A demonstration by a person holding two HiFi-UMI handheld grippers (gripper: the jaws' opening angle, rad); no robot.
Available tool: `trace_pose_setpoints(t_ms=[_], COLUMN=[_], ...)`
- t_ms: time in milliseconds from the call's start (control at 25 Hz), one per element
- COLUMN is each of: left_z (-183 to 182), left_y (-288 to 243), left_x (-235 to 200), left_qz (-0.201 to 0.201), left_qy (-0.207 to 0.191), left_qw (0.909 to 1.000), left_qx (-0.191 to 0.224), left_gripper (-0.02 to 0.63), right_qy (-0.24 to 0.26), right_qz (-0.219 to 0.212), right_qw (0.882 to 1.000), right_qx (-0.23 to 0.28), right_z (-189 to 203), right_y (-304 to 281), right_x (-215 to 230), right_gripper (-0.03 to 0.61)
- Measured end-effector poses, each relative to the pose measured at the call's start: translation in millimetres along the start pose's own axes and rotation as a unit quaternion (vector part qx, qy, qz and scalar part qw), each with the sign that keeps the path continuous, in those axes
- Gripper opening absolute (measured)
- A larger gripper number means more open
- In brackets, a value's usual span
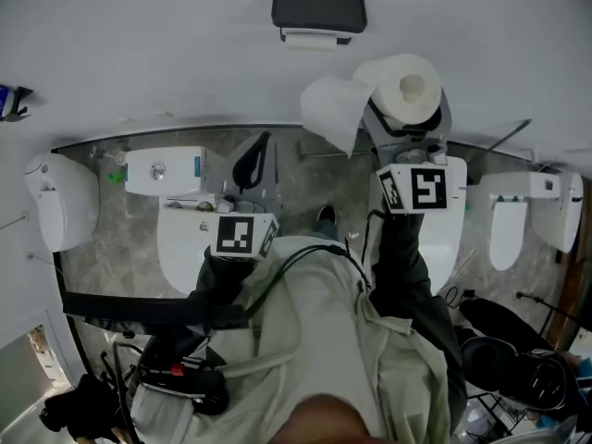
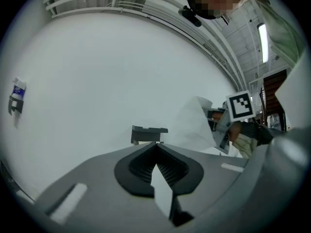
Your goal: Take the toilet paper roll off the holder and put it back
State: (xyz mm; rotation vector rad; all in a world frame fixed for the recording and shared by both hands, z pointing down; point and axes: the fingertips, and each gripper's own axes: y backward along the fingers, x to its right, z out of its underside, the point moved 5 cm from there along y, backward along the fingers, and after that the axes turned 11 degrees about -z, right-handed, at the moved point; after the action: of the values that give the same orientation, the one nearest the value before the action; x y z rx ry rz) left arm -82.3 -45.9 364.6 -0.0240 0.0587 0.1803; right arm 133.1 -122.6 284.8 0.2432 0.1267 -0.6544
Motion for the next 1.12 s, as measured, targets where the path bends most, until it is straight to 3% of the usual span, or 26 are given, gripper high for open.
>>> trace_pose_setpoints(t_ms=[320, 840, 1000, 1120], left_z=[-3.3, -5.1, -5.6, -5.5], left_y=[17.1, 26.0, 22.4, 20.6], left_x=[-14.6, -34.3, -38.7, -39.8], left_qz=[-0.017, -0.041, -0.051, -0.054], left_qy=[-0.002, -0.006, -0.007, -0.006], left_qw=[0.9998, 0.9991, 0.9987, 0.9985], left_qx=[0.006, 0.003, 0.002, 0.0], left_gripper=[0.006, 0.008, 0.006, 0.006], right_qy=[0.009, 0.028, -0.007, -0.049], right_qz=[0.004, -0.011, -0.005, 0.002], right_qw=[1.0, 0.998, 0.999, 0.995], right_qx=[0.014, -0.057, -0.054, -0.086], right_z=[-12.8, 30.6, 48.5, 65.6], right_y=[-95.1, -193.5, -193.1, -187.3], right_x=[42.7, 49.1, 56.8, 61.9], right_gripper=[0.465, 0.465, 0.465, 0.465])
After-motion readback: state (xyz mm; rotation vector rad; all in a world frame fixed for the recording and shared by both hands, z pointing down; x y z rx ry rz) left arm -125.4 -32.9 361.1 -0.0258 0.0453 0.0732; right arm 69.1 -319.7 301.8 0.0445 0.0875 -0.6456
